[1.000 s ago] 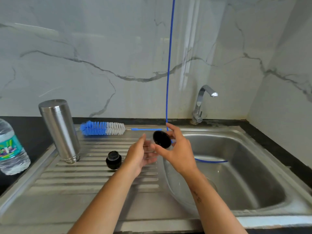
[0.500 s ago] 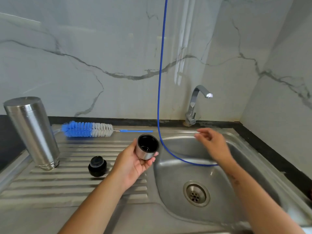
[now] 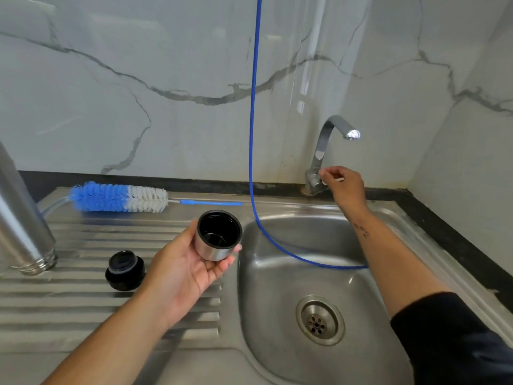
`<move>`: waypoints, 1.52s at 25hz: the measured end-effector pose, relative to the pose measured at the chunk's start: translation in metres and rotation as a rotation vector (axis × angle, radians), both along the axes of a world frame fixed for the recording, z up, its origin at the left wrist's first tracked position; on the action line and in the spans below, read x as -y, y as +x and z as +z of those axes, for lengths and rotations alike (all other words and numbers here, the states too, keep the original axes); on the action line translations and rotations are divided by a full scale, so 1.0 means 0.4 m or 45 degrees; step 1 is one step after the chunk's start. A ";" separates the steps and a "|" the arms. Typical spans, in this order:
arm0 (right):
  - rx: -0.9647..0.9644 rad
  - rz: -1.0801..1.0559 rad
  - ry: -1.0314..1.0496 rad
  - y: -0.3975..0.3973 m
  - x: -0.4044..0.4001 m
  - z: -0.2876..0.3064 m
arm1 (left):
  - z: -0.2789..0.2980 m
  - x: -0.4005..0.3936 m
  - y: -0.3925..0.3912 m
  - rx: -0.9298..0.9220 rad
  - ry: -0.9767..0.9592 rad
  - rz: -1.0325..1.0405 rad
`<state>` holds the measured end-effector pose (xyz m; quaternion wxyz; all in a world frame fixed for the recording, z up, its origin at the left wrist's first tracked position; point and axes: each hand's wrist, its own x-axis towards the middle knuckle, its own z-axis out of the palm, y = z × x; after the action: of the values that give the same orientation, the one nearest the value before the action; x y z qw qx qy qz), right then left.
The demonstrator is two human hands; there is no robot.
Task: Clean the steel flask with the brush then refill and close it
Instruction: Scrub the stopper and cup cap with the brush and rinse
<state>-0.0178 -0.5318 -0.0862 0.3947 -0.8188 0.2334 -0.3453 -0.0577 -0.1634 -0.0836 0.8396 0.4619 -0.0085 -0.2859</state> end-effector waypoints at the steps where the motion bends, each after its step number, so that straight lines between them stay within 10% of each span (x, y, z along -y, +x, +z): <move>1: 0.011 -0.001 0.006 0.011 0.006 0.001 | -0.003 0.000 -0.001 0.014 0.004 -0.001; 30: -0.051 0.096 -0.152 0.055 0.001 -0.007 | -0.014 0.010 0.002 0.081 0.056 0.000; 38: 0.120 -0.290 0.128 -0.056 -0.017 0.022 | 0.006 -0.001 0.014 -0.040 -0.085 0.204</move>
<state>-0.0400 -0.5249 -0.0773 0.4040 -0.7491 0.3230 -0.4138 -0.0521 -0.1632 -0.0813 0.8747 0.4283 0.0320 -0.2247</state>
